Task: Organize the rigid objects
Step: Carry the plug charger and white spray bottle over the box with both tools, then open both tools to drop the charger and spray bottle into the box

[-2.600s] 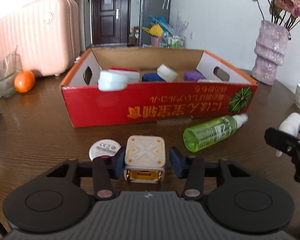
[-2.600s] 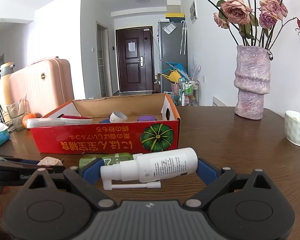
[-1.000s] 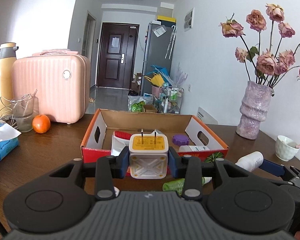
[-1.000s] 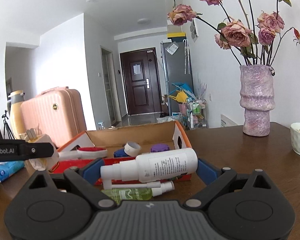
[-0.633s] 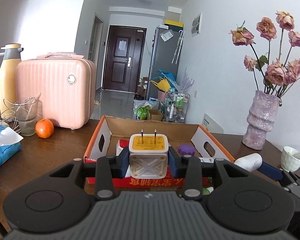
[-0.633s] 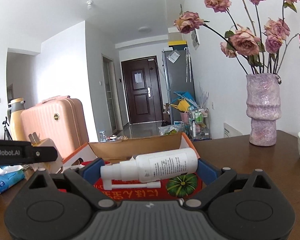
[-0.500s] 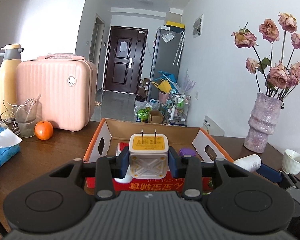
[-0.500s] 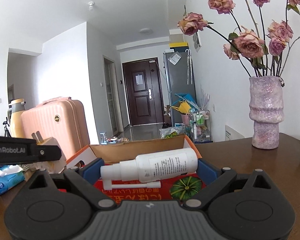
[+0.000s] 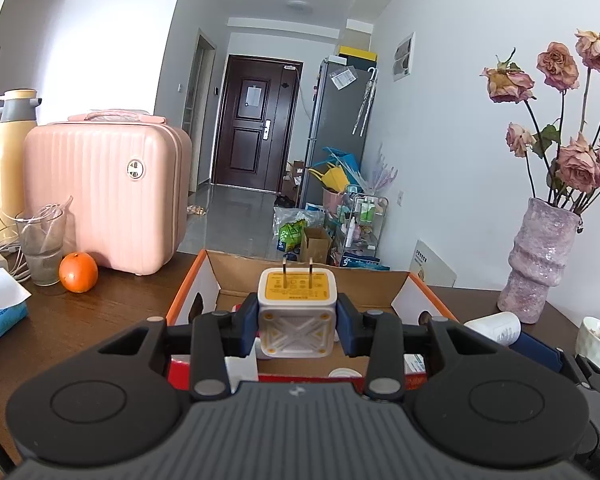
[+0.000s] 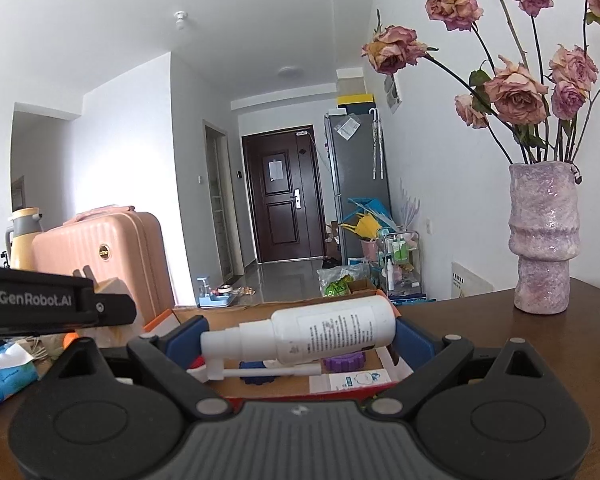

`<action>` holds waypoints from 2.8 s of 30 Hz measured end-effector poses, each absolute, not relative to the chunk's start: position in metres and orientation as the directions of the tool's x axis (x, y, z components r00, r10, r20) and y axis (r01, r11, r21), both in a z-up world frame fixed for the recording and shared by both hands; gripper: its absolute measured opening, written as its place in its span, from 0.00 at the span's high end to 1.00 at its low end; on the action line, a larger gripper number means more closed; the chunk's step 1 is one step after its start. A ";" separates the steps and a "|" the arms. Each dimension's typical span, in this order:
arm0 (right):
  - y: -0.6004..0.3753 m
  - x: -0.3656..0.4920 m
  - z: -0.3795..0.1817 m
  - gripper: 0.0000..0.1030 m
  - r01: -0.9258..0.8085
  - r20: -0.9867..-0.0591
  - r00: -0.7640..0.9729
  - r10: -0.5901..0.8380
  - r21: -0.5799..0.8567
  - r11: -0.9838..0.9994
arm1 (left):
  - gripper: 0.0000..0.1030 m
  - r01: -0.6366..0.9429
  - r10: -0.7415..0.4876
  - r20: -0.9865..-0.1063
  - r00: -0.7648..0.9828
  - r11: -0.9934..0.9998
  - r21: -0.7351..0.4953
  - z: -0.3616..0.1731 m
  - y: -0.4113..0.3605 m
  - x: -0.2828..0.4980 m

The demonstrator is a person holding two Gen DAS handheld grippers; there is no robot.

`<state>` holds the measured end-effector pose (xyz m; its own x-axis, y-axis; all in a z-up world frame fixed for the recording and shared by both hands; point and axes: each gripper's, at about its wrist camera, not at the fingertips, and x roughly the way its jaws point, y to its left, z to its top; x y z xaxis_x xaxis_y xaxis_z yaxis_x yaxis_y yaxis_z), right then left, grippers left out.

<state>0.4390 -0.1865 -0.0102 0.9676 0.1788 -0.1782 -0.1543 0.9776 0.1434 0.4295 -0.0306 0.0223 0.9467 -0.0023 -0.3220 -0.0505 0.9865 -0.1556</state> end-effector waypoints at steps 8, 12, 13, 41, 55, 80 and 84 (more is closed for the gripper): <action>-0.185 0.459 -0.011 0.05 -0.149 -0.180 0.968 0.174 0.144 0.978 | 0.62 -0.059 0.005 -0.322 0.947 0.986 -0.156 0.022 -0.030 0.447; -0.184 0.467 -0.012 0.05 -0.146 -0.179 0.969 0.171 0.145 0.979 | 0.62 -0.064 0.011 -0.326 0.945 0.986 -0.151 0.021 -0.030 0.460; -0.184 0.470 -0.012 0.05 -0.145 -0.180 0.969 0.170 0.144 0.979 | 0.62 -0.065 0.012 -0.327 0.945 0.987 -0.150 0.021 -0.030 0.463; -0.175 0.516 -0.021 0.05 -0.136 -0.196 0.968 0.157 0.113 0.984 | 0.62 -0.091 0.043 -0.367 0.929 0.989 -0.115 0.009 -0.029 0.524; -0.171 0.532 -0.024 0.05 -0.137 -0.208 0.966 0.154 0.097 0.986 | 0.62 -0.128 0.084 -0.397 0.914 0.988 -0.087 0.005 -0.026 0.546; -0.171 0.548 -0.024 0.05 -0.150 -0.249 0.955 0.164 0.073 0.986 | 0.62 -0.198 0.157 -0.491 0.857 0.980 -0.032 -0.008 -0.018 0.570; -0.171 0.550 -0.024 0.05 -0.158 -0.266 0.949 0.172 0.072 0.985 | 0.61 -0.192 0.147 -0.501 0.853 0.981 -0.038 -0.008 -0.017 0.570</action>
